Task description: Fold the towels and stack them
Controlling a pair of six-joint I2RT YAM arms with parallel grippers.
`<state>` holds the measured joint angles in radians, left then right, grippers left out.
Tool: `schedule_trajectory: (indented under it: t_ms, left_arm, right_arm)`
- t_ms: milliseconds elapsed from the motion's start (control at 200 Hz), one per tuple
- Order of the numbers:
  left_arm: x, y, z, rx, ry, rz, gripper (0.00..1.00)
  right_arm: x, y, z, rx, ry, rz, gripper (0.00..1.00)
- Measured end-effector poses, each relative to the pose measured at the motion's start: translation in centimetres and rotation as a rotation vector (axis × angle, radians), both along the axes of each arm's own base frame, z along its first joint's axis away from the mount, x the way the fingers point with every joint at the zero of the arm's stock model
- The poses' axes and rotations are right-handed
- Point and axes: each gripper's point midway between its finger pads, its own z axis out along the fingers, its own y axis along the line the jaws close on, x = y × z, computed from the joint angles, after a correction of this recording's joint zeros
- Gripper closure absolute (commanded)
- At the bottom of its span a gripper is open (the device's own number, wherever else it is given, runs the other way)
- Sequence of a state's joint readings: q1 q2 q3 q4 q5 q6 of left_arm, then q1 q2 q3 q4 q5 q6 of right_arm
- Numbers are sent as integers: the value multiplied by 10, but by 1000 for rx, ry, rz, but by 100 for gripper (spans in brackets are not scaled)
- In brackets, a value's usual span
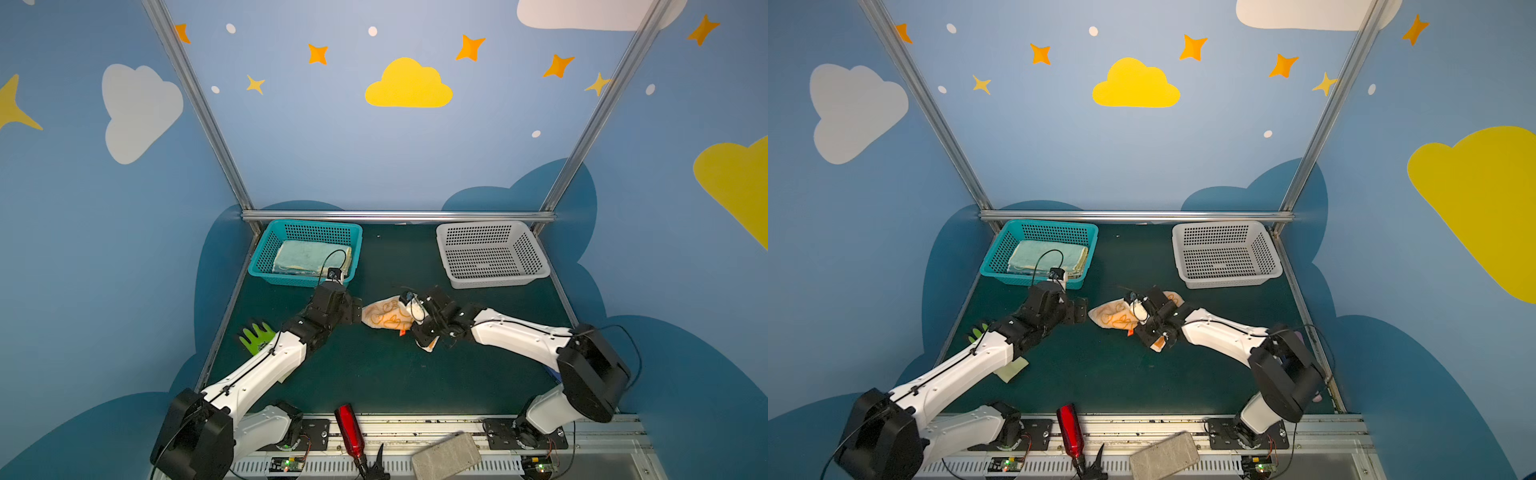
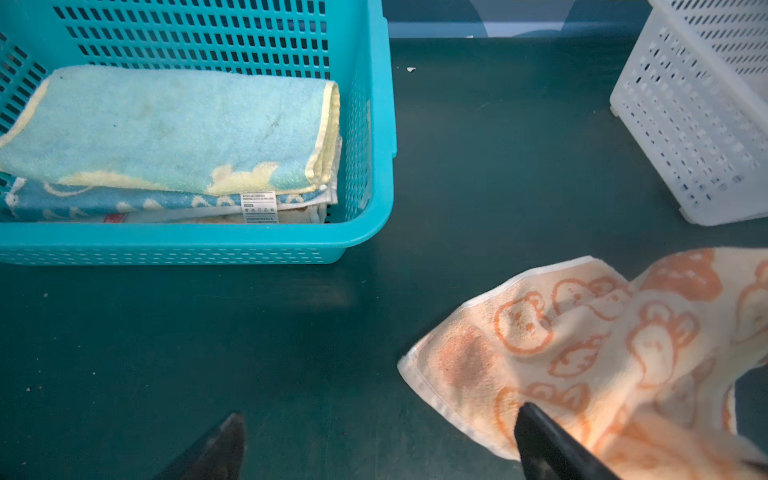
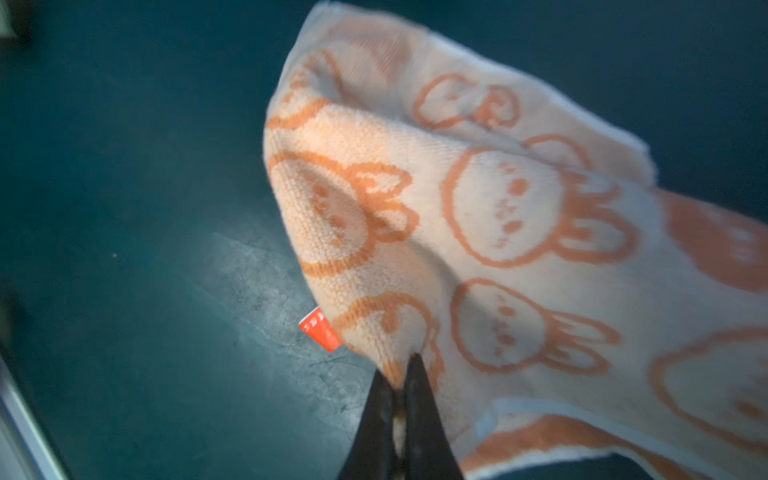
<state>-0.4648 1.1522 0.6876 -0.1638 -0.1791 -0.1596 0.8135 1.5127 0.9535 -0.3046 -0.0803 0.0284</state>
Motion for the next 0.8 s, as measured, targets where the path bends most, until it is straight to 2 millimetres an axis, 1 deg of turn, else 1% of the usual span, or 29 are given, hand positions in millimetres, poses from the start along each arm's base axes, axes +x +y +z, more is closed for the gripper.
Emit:
schedule_trajectory:
  t_ms: [40, 90, 165, 230, 330, 426, 501, 616, 801]
  left_arm:
    - [0, -1, -3, 10, 8, -16, 0]
    - [0, -3, -7, 25, 21, -35, 0]
    - [1, -7, -13, 46, 37, -68, 0]
    - [2, -11, -17, 70, 46, -104, 0]
    - [3, -22, -25, 125, 60, -181, 0]
    - [-1, -37, -39, 200, 77, -282, 0]
    - [-6, -48, -51, 263, 93, -360, 0]
    - [-13, -63, -64, 342, 98, -461, 1]
    - [-24, -89, -66, 429, 29, -584, 1]
  right_arm:
    - [8, -6, 12, 29, -2, -32, 100]
    - [18, -12, 23, 55, -5, -73, 100]
    - [31, -23, 27, 72, 12, -131, 100]
    - [38, -36, 21, 64, 50, -185, 100]
    - [46, -53, 1, 40, 128, -261, 100]
    - [50, -66, -18, 23, 200, -317, 100]
    - [53, -73, -27, 21, 238, -348, 100]
    - [55, -76, -31, 29, 265, -367, 100]
    - [56, -74, -34, 33, 287, -364, 100]
